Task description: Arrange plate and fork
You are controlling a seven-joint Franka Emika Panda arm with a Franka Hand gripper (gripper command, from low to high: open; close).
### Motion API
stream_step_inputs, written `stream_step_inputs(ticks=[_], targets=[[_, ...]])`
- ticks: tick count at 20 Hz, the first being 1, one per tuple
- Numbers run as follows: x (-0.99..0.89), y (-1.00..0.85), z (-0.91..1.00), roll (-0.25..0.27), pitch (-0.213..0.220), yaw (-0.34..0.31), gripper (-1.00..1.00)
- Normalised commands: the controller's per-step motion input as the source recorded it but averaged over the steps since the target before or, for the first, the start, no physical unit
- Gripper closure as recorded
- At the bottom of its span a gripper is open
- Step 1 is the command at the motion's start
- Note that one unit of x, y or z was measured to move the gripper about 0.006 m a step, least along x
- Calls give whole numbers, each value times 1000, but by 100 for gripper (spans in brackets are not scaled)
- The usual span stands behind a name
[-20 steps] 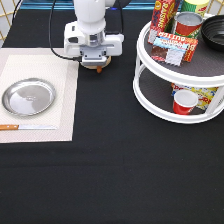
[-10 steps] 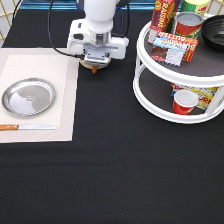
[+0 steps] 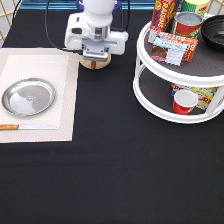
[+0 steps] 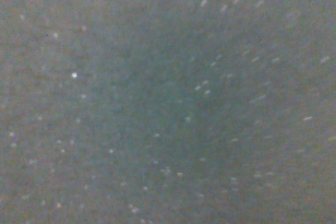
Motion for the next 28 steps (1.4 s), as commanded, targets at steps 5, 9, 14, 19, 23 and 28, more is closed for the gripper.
stream_step_inputs(ticks=[5,9,14,19,23,28], targets=[[7,-847,618,228,0,0,100],[74,-856,481,180,-24,0,100],[43,-758,326,48,-73,-48,100],[2,-335,195,0,-56,-232,100],[-20,-27,14,0,-57,-354,100],[-20,0,-49,8,-65,-369,100]])
